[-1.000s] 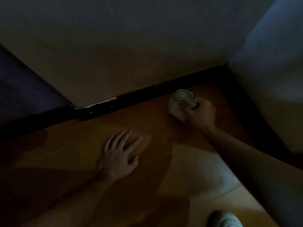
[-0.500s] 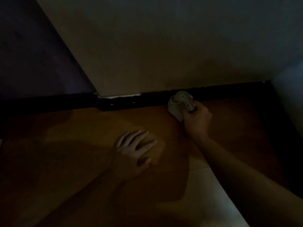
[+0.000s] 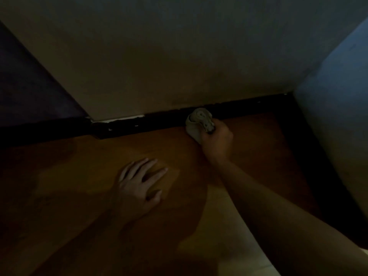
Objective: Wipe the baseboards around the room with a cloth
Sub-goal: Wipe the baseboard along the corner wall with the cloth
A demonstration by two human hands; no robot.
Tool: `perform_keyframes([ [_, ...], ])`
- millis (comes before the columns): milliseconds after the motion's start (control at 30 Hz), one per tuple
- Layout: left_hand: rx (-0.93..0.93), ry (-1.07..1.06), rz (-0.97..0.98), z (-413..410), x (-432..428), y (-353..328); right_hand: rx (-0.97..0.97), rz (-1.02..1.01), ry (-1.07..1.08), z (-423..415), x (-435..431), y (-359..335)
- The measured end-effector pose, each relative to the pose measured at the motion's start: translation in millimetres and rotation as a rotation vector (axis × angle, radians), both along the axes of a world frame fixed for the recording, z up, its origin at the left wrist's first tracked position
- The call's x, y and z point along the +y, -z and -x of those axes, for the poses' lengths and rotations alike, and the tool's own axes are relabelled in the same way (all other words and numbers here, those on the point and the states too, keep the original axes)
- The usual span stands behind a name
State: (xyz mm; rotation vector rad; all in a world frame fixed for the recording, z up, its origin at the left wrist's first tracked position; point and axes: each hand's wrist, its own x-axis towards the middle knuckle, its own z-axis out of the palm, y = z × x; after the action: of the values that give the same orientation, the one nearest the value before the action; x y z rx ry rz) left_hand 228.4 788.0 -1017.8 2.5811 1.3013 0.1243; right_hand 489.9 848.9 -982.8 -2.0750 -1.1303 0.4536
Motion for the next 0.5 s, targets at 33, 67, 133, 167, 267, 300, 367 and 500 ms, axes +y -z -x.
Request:
perform_keyframes([
  [33, 0.008, -0.012, 0.005, -2, 0, 0, -0.002, 0.003, 0.029, -8, -1, 0],
  [67, 0.018, -0.023, 0.011, -3, 1, 0, 0.004, 0.004, 0.077, -16, -2, 0],
  [133, 0.030, -0.030, 0.011, -3, 0, 1, 0.022, 0.006, 0.142, -27, -2, 0],
  [167, 0.029, -0.028, 0.010, -3, 0, 1, 0.015, 0.009, 0.128, -27, -1, -1],
  [267, 0.035, -0.032, 0.035, -6, 0, -2, -0.011, 0.009, 0.021, -18, 2, 1],
  [300, 0.045, -0.041, 0.044, -8, 0, -4, -0.007, 0.010, 0.012, -17, 3, 1],
  [367, 0.075, -0.064, 0.065, -13, -2, -9, 0.018, 0.003, 0.065, -18, 2, 0],
  [500, 0.102, -0.086, 0.130, -24, -2, -16, 0.064, -0.046, 0.213, -11, -2, -2],
])
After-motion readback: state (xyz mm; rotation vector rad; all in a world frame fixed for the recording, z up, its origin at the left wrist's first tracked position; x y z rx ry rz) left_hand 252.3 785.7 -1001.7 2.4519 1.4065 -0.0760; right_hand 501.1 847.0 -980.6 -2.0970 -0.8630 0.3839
